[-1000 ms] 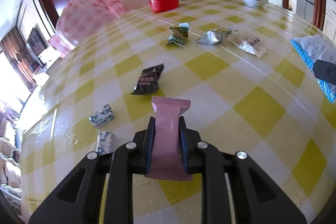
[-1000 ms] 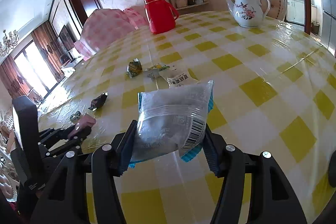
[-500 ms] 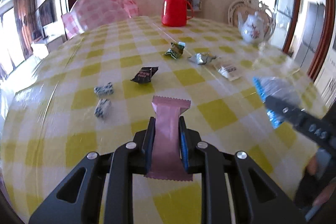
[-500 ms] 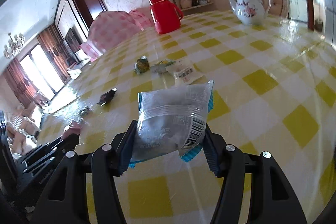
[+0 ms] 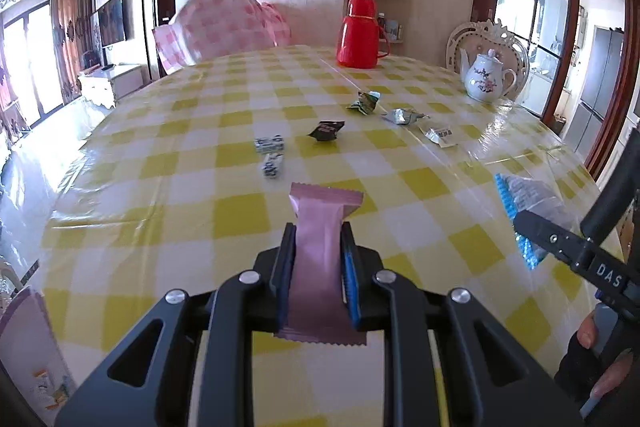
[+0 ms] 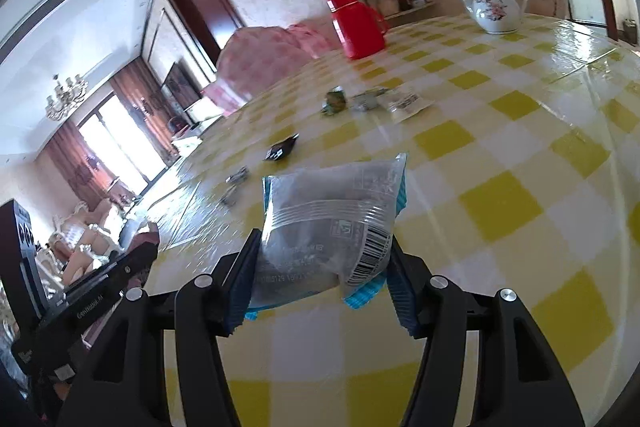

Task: Organize snacks
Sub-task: 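Lift the pink bar and blue-and-white bag and carry them toward the box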

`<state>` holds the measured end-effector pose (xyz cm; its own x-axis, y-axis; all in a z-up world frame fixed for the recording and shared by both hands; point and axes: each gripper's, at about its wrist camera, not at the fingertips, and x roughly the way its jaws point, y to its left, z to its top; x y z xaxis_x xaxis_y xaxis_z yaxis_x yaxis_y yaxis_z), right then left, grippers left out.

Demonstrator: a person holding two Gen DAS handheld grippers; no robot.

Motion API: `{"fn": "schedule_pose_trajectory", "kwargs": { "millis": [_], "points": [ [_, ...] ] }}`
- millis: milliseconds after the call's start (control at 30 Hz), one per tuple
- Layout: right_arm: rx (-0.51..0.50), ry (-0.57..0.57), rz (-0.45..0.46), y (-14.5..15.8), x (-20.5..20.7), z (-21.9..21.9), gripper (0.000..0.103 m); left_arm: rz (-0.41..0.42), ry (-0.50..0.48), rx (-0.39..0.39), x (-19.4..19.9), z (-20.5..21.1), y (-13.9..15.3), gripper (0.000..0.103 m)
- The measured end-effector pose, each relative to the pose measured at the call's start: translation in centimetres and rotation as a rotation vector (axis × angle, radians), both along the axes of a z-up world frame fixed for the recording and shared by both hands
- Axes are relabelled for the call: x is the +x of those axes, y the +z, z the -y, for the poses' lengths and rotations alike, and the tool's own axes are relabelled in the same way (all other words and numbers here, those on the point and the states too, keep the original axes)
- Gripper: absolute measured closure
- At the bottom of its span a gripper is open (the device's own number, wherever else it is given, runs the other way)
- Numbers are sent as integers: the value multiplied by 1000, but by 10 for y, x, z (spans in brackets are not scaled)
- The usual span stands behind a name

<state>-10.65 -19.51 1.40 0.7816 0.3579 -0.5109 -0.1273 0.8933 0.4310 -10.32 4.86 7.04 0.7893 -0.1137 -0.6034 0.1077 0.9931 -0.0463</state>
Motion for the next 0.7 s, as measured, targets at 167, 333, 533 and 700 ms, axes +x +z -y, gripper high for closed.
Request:
{"fn": "schedule_pose_trajectory", "kwargs": {
  "millis": [167, 333, 533, 700],
  "points": [
    [-22, 53, -10, -3, -17, -25, 46, 23, 4, 13, -26, -17, 7, 81],
    [-57, 119, -5, -1, -30, -54, 46, 31, 18, 25, -44, -36, 8, 81],
    [-91, 193, -9, -2, -38, -88, 46, 9, 71, 28, -59, -71, -2, 81],
    [-115, 252, -3, 0, -47, -117, 46, -6, 115, 21, -72, -101, -9, 81]
  ]
}}
